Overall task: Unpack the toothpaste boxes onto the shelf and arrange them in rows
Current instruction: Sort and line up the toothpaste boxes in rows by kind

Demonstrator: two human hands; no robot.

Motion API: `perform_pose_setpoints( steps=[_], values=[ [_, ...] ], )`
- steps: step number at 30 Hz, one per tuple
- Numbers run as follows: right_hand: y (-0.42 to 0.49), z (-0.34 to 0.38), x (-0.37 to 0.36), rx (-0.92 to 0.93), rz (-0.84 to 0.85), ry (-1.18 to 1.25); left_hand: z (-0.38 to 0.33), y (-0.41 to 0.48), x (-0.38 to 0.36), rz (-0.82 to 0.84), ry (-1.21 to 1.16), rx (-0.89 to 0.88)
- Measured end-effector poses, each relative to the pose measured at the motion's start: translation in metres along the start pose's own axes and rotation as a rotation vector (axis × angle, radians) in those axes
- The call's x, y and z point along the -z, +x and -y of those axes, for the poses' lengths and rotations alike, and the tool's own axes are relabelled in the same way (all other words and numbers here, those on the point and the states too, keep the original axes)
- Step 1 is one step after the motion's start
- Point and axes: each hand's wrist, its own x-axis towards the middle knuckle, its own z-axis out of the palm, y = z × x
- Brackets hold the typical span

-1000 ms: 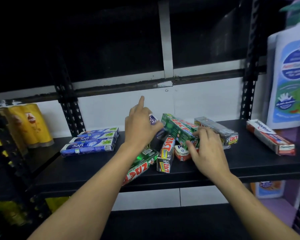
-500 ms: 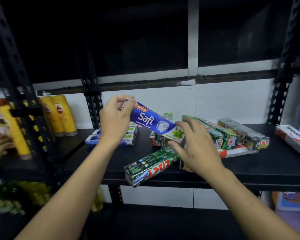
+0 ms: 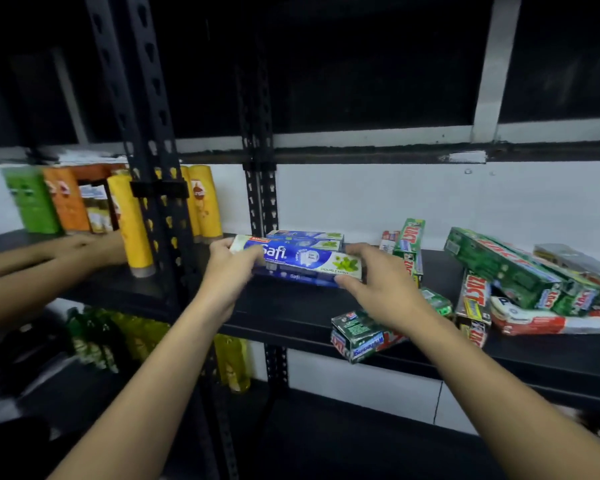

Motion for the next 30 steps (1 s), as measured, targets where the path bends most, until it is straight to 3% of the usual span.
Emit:
perform_pose_setpoints(
  steps=[5,7,16,20,30],
  values=[
    [0.012,0.003,-0.014,-0.131,0.237,-0.129,0.038,0.01,0.018,0.017,0.723,-0.033],
    [0.018,0.002,-0.017,-0.17,0.29,-0.161,0.05,0.015,0.02,0.01,0.865,-0.091],
    [0.04,-0.003,-0.028,-0.335,0.189,-0.092,0.048,0.055,0.003,-0.104,0.55,-0.159],
    [0.049,-0.002,-0.036,-0.354,0.172,-0.075,0.056,0.064,0.005,-0.063,0.676,-0.379],
    [0.059,-0.015,-0.05,-0.423,0.099,-0.001,0.077,0.075,0.014,-0.054,0.635,-0.368]
  ],
)
